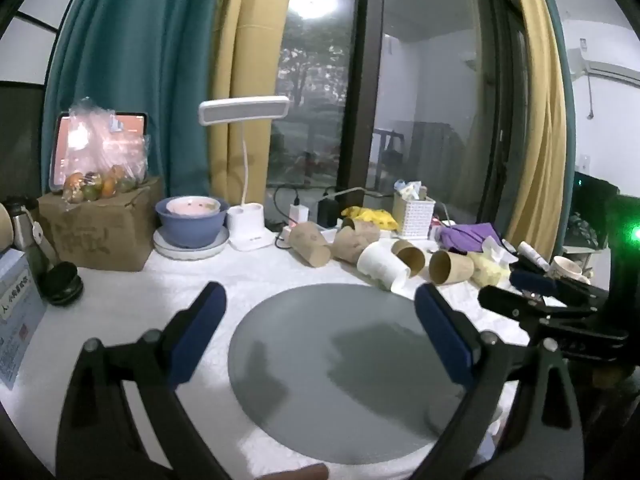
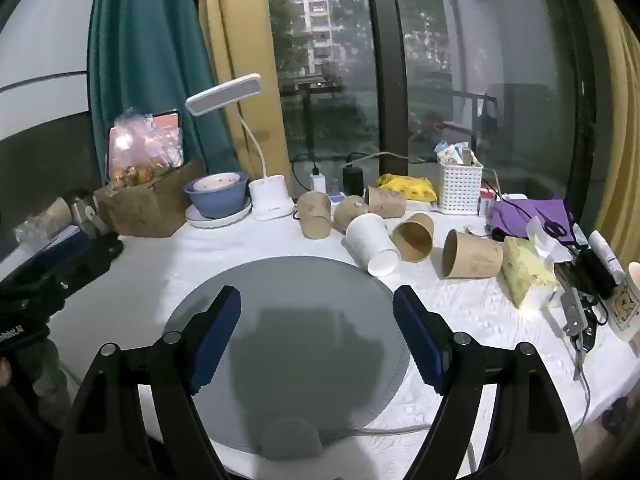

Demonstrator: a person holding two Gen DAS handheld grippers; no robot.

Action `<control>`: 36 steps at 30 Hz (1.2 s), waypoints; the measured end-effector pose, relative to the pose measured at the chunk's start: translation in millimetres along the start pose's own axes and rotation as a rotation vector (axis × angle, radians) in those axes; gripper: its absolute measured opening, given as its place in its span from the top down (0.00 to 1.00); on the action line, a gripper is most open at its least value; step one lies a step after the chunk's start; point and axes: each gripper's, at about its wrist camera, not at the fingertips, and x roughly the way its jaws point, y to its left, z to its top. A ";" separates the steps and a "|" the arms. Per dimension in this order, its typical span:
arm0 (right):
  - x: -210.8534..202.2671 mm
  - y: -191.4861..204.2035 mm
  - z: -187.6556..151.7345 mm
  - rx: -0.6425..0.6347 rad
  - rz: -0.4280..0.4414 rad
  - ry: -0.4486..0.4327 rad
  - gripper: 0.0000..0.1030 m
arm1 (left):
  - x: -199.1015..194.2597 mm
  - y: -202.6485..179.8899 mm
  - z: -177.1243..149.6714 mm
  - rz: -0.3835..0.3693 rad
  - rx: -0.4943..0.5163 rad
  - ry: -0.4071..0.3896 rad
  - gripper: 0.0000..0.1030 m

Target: Flip cup upright

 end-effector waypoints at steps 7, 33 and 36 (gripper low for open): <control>0.2 1.4 1.4 -0.005 0.004 -0.004 0.21 | -1.9 3.3 3.2 0.003 -0.017 0.038 0.07; -4.9 6.3 6.4 -0.004 0.009 -0.003 0.21 | -2.3 1.0 2.5 0.018 -0.014 0.033 0.07; -5.1 6.5 6.4 -0.005 0.007 -0.003 0.21 | -2.0 1.7 2.8 0.019 -0.017 0.032 0.07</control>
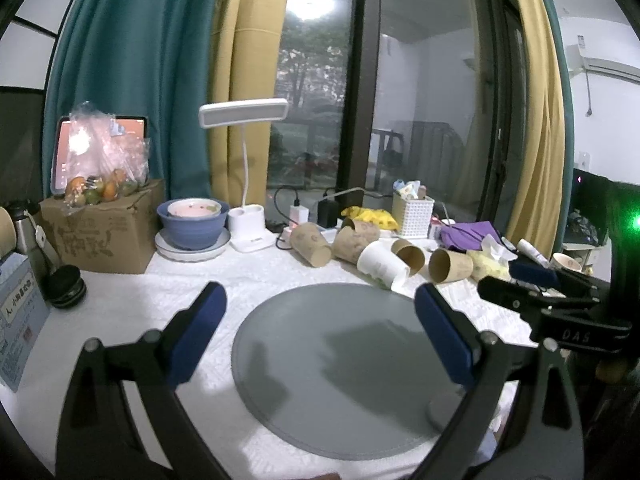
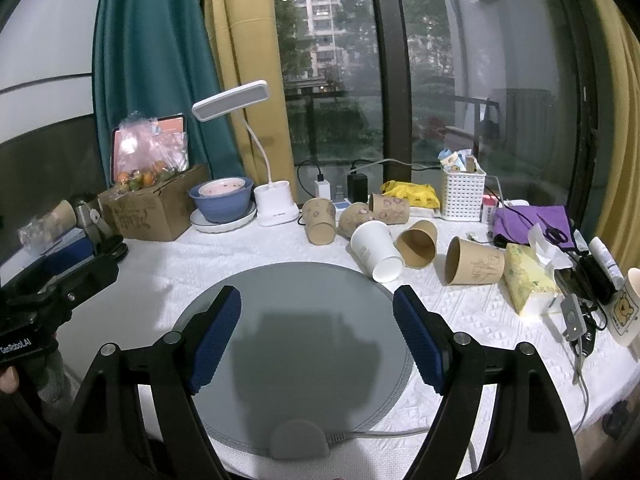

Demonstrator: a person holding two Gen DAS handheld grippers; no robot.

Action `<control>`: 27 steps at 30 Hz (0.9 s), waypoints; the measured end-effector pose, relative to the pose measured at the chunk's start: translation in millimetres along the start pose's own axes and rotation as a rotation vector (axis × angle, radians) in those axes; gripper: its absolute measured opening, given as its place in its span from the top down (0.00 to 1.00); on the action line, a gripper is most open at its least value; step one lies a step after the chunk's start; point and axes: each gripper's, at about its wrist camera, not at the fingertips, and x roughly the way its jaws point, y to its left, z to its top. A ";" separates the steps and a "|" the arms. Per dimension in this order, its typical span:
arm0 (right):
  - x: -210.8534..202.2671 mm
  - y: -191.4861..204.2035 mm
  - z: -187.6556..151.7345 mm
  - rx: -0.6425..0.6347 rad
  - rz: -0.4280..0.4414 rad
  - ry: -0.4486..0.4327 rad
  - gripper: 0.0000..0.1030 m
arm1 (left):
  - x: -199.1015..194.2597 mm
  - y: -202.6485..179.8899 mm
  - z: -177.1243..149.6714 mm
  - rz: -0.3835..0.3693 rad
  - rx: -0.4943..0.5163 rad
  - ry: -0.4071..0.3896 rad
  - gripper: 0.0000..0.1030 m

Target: Flip cup upright

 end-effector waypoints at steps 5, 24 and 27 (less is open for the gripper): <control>0.4 -0.1 1.0 0.002 0.002 -0.002 0.21 | -0.1 0.3 -0.1 -0.004 0.003 0.002 0.07; 0.5 0.3 1.2 0.004 0.001 -0.006 0.21 | 1.0 -1.5 -1.6 -0.001 0.003 0.002 0.07; 0.5 0.3 1.2 0.004 0.002 -0.005 0.21 | 1.2 -1.7 -1.7 0.000 0.004 0.001 0.07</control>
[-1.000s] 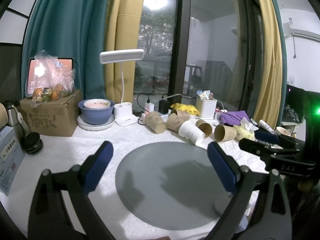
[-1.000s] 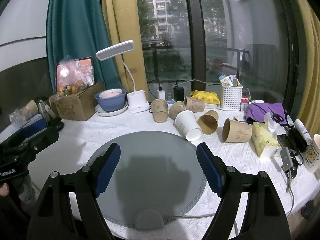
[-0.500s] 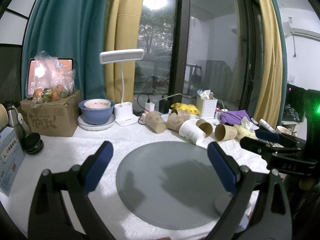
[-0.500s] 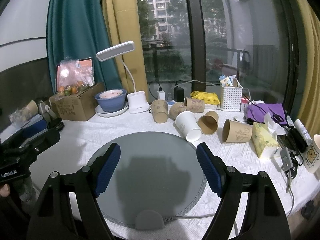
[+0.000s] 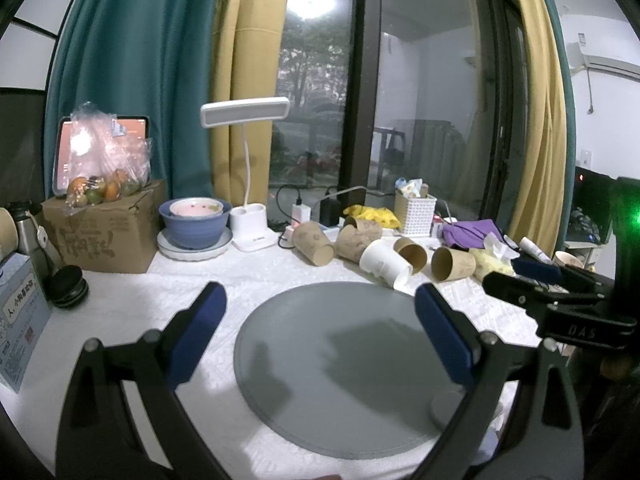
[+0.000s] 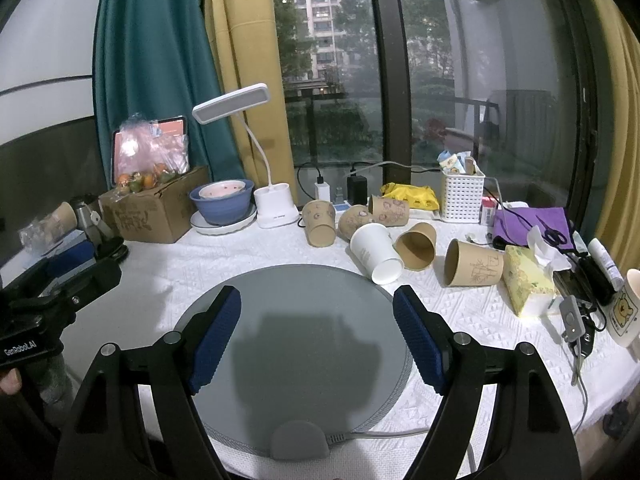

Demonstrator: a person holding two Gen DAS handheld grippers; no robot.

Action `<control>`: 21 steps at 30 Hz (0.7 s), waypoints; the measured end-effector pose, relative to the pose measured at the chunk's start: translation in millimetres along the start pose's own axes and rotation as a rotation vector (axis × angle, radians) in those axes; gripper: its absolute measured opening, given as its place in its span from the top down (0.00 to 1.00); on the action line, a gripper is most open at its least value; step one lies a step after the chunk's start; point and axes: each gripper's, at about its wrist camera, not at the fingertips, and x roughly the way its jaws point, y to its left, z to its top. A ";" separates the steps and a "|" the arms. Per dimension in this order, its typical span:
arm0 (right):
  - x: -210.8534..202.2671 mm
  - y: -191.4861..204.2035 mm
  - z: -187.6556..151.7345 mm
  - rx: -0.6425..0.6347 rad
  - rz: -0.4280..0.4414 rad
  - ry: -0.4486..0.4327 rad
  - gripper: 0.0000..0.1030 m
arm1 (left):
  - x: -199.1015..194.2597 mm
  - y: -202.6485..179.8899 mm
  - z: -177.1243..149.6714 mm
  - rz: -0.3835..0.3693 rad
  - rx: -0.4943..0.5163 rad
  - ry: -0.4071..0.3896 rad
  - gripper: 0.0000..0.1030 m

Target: Flip cup upright

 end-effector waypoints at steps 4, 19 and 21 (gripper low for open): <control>-0.1 0.2 -0.1 0.000 0.001 0.000 0.21 | 0.1 -0.2 0.0 0.000 0.000 0.001 0.07; 0.6 -0.2 -0.3 0.000 0.000 -0.001 0.21 | 0.3 -1.6 -1.3 -0.001 0.000 0.003 0.07; 0.7 -0.6 -0.4 0.000 -0.001 -0.001 0.21 | 0.7 -2.3 -1.9 -0.001 0.001 0.005 0.07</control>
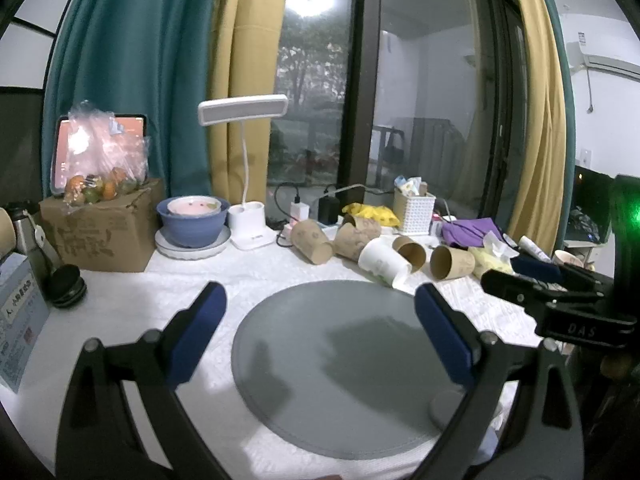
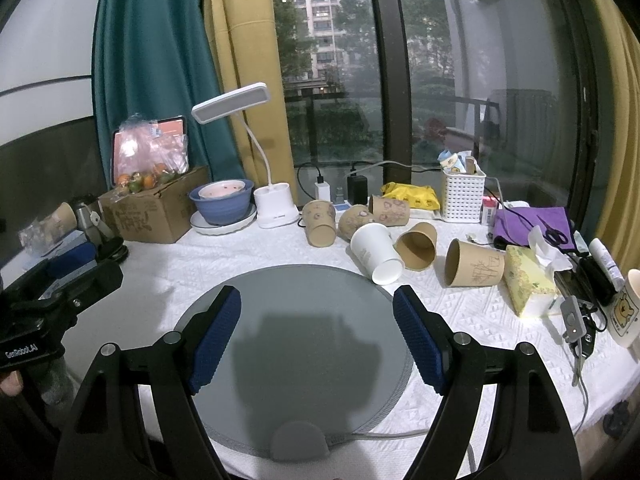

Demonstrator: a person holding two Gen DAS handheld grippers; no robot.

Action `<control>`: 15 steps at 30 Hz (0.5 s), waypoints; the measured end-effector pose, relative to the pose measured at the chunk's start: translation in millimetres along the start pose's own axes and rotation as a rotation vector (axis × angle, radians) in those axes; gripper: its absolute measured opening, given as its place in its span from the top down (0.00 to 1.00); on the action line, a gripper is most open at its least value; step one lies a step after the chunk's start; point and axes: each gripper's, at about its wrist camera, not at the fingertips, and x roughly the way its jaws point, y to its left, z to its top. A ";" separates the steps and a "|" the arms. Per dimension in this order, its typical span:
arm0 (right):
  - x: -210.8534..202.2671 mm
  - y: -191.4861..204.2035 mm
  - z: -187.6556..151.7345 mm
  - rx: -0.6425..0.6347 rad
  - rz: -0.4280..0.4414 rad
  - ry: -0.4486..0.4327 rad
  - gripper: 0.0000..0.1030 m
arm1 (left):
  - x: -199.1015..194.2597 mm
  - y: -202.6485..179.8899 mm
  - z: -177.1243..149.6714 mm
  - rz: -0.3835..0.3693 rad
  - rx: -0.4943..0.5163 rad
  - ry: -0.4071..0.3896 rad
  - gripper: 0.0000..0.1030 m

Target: Flip cup upright

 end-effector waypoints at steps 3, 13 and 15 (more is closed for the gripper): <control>1.8 -1.4 0.8 0.001 -0.004 0.002 0.21 | 2.4 -1.2 -2.8 -0.001 0.003 0.005 0.07; 32.4 -26.3 2.0 0.026 -0.034 0.057 0.21 | 42.9 1.2 -15.6 -0.010 -0.001 0.110 0.07; 39.7 -32.3 2.7 0.035 -0.041 0.066 0.21 | 53.1 -2.0 -16.4 -0.020 0.008 0.134 0.07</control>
